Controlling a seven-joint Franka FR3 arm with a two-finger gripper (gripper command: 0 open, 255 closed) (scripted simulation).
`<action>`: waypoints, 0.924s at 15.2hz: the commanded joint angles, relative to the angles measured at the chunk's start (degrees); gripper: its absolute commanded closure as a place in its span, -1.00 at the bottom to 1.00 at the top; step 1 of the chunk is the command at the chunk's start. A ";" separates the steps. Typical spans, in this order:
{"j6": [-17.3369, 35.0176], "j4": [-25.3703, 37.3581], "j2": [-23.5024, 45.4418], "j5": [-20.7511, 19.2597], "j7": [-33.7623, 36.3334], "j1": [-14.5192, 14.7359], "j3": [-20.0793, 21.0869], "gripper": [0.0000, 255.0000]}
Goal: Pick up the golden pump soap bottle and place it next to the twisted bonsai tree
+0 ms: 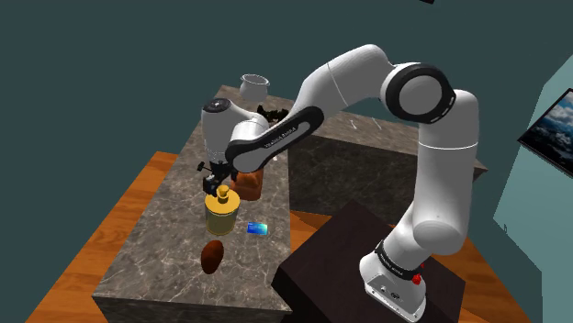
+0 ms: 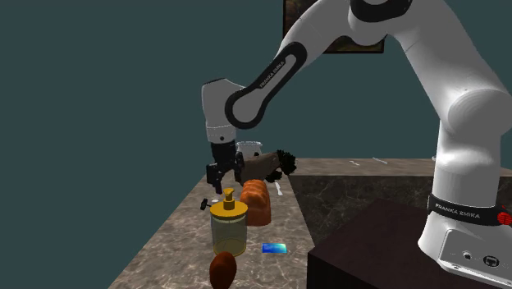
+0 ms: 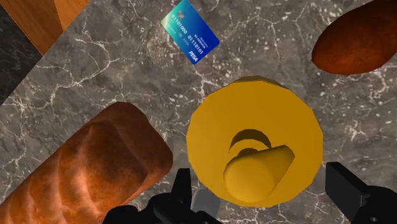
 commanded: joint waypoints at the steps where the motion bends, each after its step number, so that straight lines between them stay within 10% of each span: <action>1: 0.91 0.69 1.79 -0.93 0.79 0.53 -0.56 -1.00; 14: 3.79 0.59 4.71 -2.71 1.87 0.92 -1.82 -1.00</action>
